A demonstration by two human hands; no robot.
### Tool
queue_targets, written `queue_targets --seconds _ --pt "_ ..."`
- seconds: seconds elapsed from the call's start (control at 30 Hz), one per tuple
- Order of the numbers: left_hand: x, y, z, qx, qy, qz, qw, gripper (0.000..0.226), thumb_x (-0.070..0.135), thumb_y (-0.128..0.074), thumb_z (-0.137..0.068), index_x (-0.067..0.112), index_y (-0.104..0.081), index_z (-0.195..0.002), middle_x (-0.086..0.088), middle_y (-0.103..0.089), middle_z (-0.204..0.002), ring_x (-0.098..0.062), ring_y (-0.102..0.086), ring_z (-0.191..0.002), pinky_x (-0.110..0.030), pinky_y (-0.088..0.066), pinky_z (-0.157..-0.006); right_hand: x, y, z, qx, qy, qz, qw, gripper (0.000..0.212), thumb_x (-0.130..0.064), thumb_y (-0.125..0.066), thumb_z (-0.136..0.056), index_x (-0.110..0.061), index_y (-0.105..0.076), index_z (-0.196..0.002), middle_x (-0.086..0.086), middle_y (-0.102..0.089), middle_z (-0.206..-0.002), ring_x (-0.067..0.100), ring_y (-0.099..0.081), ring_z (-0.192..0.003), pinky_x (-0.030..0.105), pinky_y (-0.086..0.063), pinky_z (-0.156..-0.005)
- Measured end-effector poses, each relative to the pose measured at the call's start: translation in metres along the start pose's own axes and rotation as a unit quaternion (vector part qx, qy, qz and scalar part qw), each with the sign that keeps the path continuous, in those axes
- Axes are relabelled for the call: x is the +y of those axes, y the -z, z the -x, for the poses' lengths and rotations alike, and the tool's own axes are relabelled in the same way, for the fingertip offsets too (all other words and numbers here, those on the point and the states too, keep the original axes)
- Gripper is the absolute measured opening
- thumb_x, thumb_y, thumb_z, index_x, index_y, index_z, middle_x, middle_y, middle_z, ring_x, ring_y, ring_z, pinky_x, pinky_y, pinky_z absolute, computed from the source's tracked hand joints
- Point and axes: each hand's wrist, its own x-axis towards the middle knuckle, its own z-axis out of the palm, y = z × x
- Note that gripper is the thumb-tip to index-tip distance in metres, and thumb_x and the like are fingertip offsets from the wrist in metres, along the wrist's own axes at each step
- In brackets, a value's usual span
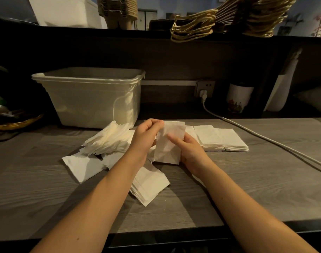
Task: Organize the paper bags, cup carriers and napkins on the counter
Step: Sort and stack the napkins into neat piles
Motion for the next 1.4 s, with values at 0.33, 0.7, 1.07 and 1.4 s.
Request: queue_targets --seconds 0.33,0.7,1.07,1.4 --pt "-0.014 0.022 -0.015 0.097 -0.108 -0.373 0.917 0.024 0.030 -0.047 -0.095 0.024 -0.054 -0.118 0.005 -0.053 -0.118 -0.012 -0.052 -0.101 -0.026 -0.045 -0.079 -0.009 0.014 -0.005 0.156 0.034 -0.098 0.982 0.014 -0.035 -0.048 -0.096 -0.023 -0.055 -0.100 0.008 -0.062 -0.109 0.024 -0.062 -0.099 0.043 -0.055 -0.080" --pt "-0.039 0.023 -0.017 -0.069 -0.071 -0.590 0.802 0.043 0.033 -0.044 -0.096 0.030 -0.036 -0.138 0.005 -0.047 -0.138 -0.018 -0.042 -0.124 -0.033 -0.038 -0.094 -0.009 0.019 -0.007 0.193 -0.010 -0.112 0.975 0.012 -0.032 -0.038 -0.101 -0.026 -0.046 -0.107 0.001 -0.057 -0.101 0.023 -0.057 -0.098 0.045 -0.049 -0.088" --pt "-0.031 0.021 -0.023 0.039 -0.054 -0.476 0.877 0.038 0.041 -0.036 -0.098 0.018 -0.054 -0.073 0.002 -0.053 -0.073 -0.017 -0.050 -0.070 -0.028 -0.037 -0.058 -0.009 0.019 -0.009 0.196 -0.032 -0.106 0.974 0.014 -0.033 -0.039 -0.100 -0.025 -0.042 -0.112 0.003 -0.056 -0.102 0.022 -0.056 -0.096 0.042 -0.049 -0.082" --pt "0.000 0.016 -0.012 0.040 0.083 -0.177 0.980 0.034 0.040 -0.032 -0.099 0.025 -0.044 -0.071 0.004 -0.041 -0.075 -0.014 -0.045 -0.072 -0.023 -0.037 -0.060 -0.006 0.014 -0.013 0.170 -0.117 -0.117 0.971 0.027 -0.030 -0.045 -0.098 -0.017 -0.043 -0.122 0.008 -0.058 -0.104 0.024 -0.058 -0.093 0.042 -0.047 -0.078"
